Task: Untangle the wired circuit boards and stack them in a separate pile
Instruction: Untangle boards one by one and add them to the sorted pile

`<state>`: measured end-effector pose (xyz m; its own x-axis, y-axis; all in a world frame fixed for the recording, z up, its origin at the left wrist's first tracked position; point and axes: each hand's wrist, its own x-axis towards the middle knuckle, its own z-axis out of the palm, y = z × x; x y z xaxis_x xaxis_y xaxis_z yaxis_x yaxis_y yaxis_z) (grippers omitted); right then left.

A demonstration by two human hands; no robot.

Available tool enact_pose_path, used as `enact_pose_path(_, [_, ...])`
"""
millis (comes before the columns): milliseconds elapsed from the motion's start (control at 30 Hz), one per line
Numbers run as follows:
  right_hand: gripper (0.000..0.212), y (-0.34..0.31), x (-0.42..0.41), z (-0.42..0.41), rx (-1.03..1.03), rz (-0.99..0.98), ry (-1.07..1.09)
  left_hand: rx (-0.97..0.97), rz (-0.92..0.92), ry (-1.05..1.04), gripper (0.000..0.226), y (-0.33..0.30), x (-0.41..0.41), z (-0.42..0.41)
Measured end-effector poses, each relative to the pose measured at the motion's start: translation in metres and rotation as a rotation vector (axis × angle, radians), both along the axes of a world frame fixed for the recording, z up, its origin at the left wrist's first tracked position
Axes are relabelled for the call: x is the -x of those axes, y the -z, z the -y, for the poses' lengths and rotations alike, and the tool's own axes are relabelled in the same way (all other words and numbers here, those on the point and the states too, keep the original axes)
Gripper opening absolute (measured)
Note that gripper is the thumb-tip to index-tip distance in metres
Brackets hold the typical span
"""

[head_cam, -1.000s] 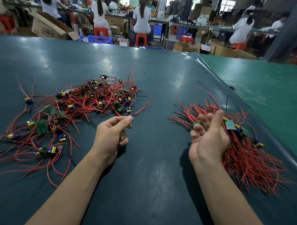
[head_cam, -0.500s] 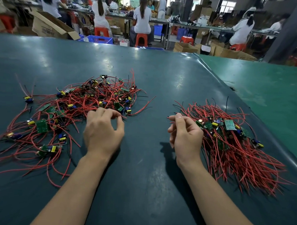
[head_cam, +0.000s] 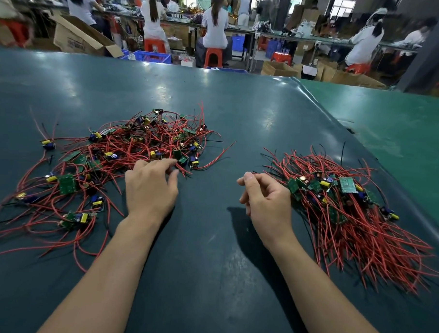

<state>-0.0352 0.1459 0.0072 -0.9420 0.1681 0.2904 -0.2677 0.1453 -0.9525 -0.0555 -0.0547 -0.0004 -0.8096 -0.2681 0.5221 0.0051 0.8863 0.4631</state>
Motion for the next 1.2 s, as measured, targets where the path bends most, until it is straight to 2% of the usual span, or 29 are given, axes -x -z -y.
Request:
enact_pose_path(100, [0.027, 0.001, 0.002, 0.000, -0.015, 0.008, 0.006, -0.070, -0.216, 0.103, 0.021, -0.004, -0.009, -0.006])
enact_pose_path(200, [0.024, 0.004, 0.004, 0.000, -0.045, 0.021, 0.010, -0.095, -0.387, 0.165, 0.025, -0.011, -0.017, -0.012])
enact_pose_path(300, [0.005, 0.006, 0.005, 0.002, -0.132, 0.020, -0.073, -0.090, -0.545, 0.228, 0.029, -0.017, -0.031, -0.025])
enact_pose_path(333, [0.017, 0.008, 0.005, 0.003, -0.230, 0.015, -0.098, -0.076, -0.578, 0.293, 0.028, -0.017, -0.036, -0.031])
enact_pose_path(400, [0.049, 0.009, 0.005, 0.003, -0.445, 0.006, -0.164, -0.034, -0.593, 0.501, 0.027, -0.017, -0.047, -0.043])
enact_pose_path(467, [0.059, 0.008, 0.006, 0.002, -0.545, -0.016, -0.218, 0.016, -0.566, 0.723, 0.027, -0.017, -0.054, -0.056])
enact_pose_path(567, [0.043, 0.009, 0.004, -0.003, -0.453, -0.037, -0.246, 0.054, -0.505, 0.928, 0.029, -0.015, -0.056, -0.071])
enact_pose_path(667, [0.014, 0.008, 0.004, -0.001, -0.274, 0.003, -0.209, 0.013, -0.429, 0.995, 0.026, -0.012, -0.058, -0.074])
enact_pose_path(767, [0.012, 0.004, 0.010, 0.000, -0.139, 0.016, -0.068, -0.123, -0.292, 0.832, 0.013, -0.009, -0.056, -0.070])
enact_pose_path(833, [0.011, 0.001, 0.013, -0.003, 0.006, 0.027, 0.003, -0.105, -0.167, 0.658, 0.016, -0.007, -0.050, -0.065])
enact_pose_path(933, [0.009, -0.005, 0.009, -0.003, 0.371, 0.085, -0.025, -0.024, 0.000, 0.502, 0.019, -0.001, -0.042, -0.062])
enact_pose_path(1033, [0.007, -0.011, 0.007, -0.002, 0.448, 0.024, -0.004, -0.041, 0.049, 0.332, 0.029, 0.001, -0.036, -0.060])
enact_pose_path(1167, [0.011, -0.016, 0.006, -0.002, 0.568, -0.034, -0.004, -0.318, 0.089, 0.131, 0.060, -0.001, -0.025, -0.049])
enact_pose_path(1200, [0.012, -0.016, 0.005, -0.003, 0.582, -0.047, 0.003, -0.406, 0.091, 0.090, 0.061, -0.002, -0.022, -0.046])
